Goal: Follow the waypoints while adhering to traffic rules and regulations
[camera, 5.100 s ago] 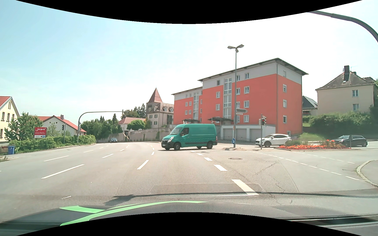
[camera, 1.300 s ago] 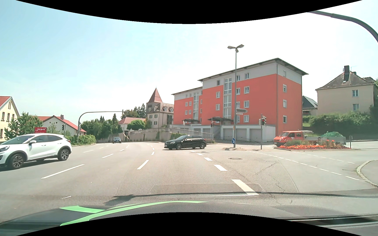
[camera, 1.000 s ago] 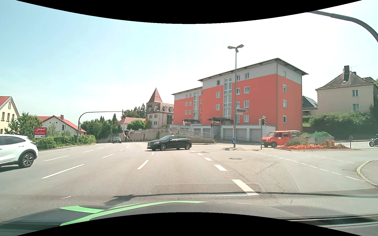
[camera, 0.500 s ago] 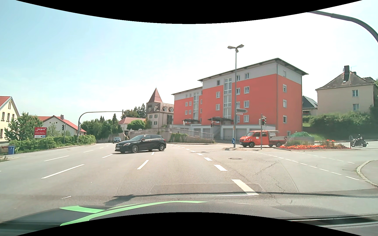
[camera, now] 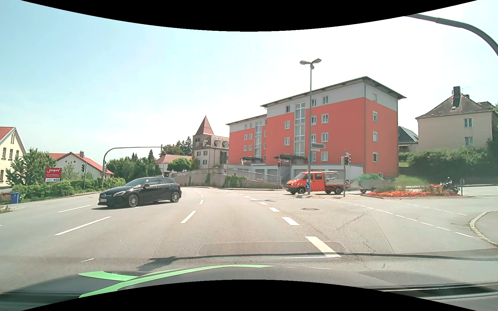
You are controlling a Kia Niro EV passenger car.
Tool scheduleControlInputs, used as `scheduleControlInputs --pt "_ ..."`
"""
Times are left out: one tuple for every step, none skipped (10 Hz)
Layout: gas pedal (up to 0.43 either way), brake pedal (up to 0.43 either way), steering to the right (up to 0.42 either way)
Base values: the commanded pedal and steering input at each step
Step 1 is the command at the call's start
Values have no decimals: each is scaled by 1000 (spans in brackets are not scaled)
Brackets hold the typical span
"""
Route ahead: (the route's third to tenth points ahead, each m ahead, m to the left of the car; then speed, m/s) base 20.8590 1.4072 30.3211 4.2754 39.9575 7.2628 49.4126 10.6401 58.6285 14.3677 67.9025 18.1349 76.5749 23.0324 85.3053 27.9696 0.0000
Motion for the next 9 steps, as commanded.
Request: scheduleControlInputs --pt "0 262 3" --pt "0 262 3" --pt "0 262 3" --pt "0 262 3" --pt "0 262 3" --pt "0 262 3" --pt "0 262 3" --pt "0 262 3" --pt "0 262 3"
